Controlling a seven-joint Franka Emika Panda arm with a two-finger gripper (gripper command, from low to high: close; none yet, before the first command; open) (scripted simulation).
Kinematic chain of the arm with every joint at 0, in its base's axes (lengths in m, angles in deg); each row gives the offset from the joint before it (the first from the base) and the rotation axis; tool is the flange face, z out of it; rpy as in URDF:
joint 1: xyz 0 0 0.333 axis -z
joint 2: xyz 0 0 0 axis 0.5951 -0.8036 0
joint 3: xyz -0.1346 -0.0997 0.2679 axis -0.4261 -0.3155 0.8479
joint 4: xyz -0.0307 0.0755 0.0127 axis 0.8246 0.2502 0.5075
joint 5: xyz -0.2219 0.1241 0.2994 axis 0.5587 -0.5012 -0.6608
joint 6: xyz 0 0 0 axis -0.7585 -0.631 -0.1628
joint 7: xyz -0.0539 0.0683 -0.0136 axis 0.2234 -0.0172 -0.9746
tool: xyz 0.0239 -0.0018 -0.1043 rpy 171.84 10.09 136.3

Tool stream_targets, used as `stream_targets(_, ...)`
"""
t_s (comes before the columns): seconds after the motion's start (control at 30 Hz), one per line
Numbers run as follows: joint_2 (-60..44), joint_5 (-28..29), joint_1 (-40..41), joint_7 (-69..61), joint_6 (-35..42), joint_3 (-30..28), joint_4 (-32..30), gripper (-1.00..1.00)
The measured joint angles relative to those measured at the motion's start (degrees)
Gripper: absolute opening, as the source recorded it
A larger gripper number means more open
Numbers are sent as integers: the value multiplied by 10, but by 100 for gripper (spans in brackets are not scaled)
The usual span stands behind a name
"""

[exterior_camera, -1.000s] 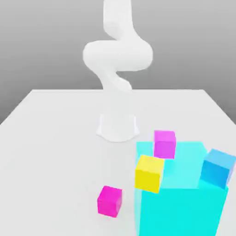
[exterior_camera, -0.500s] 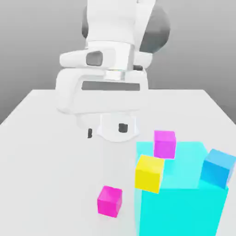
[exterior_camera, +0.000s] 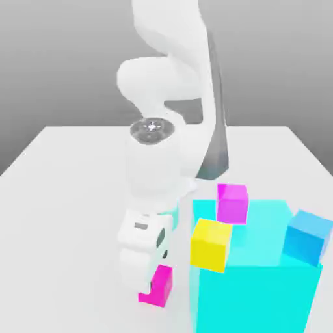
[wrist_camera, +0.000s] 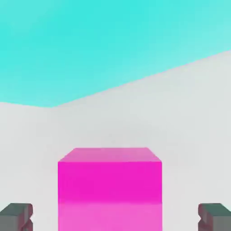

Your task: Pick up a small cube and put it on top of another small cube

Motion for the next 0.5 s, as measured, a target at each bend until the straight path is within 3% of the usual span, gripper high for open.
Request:
stream_targets(0.23, -3, -1, 2, -1, -1, 2, 0, -100)
stream_targets(0.43, 105, 53, -15, 42, 87, -30, -18, -100)
stream_targets(0.5, 113, 46, 5, 80, 109, -61, 2, -100)
